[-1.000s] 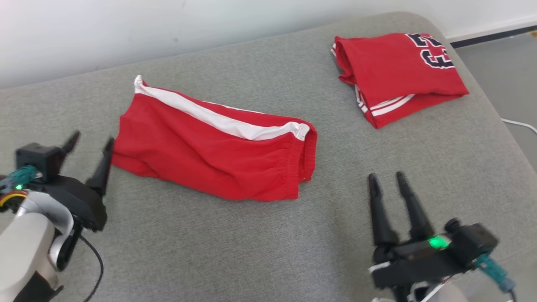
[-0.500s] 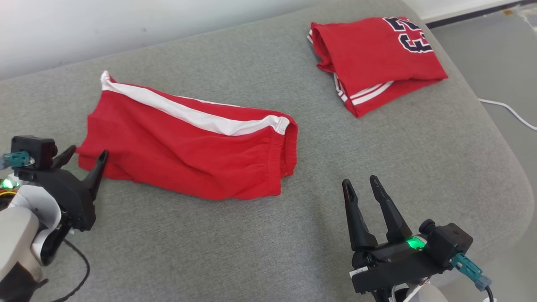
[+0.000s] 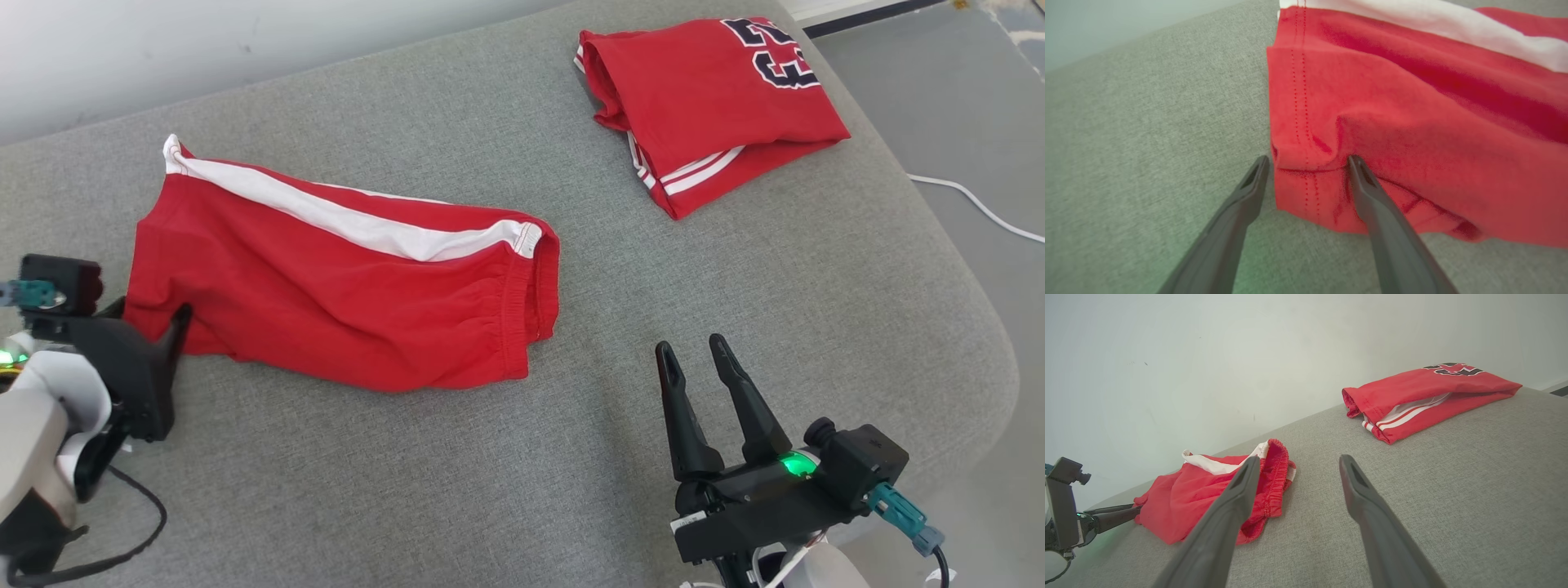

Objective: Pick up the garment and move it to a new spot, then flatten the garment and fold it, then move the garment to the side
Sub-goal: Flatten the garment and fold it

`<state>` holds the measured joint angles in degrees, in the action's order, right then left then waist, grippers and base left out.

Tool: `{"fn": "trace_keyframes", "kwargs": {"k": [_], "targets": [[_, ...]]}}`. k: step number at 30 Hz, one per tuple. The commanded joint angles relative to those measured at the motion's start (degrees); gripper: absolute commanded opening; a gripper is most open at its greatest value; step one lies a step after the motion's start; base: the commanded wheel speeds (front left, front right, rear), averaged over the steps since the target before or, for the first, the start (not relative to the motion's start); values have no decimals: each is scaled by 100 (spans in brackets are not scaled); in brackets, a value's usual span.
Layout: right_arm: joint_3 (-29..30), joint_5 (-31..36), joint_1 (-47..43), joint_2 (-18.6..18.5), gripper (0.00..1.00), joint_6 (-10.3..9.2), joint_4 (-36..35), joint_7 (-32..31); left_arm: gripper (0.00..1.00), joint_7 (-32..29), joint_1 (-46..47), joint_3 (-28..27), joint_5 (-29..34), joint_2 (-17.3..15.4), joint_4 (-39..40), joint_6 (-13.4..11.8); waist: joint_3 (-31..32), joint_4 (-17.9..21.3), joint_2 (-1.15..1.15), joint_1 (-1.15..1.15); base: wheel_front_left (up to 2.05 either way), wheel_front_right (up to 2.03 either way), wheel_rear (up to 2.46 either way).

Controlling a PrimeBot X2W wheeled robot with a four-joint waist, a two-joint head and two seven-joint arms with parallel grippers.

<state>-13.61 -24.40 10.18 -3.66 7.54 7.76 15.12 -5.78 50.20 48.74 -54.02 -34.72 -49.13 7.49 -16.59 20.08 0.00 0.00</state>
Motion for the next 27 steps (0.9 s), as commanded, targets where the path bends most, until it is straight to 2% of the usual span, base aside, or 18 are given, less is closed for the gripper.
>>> {"fn": "trace_keyframes", "kwargs": {"k": [1,2,3,10,17,23,27], "targets": [[-10,37,24,34,100,-16,-1,-1,49,-2,11,68,-50,54,10,-6,4,0,0,0,0,0,0],[-7,41,20,34,100,-15,3,-1,5,39,13,97,-87,65,21,-7,14,-7,0,0,0,0,0],[-4,44,10,34,100,-15,10,-1,0,34,5,158,-109,73,50,-7,32,-15,0,0,0,0,0],[36,97,-125,11,100,-16,54,-1,0,468,50,438,-146,17,271,-9,312,-234,0,0,0,0,0],[128,115,-338,-31,100,-15,115,-1,0,1093,-392,511,-233,61,469,-19,752,-569,0,0,0,0,0],[338,138,-609,-64,100,-15,111,-1,0,1519,-1031,456,-379,170,814,-304,1011,-888,0,0,0,0,0],[447,150,-777,-82,100,-15,91,-1,0,1757,-1514,360,-489,193,1214,-626,1076,-1038,0,0,0,0,0]]}}
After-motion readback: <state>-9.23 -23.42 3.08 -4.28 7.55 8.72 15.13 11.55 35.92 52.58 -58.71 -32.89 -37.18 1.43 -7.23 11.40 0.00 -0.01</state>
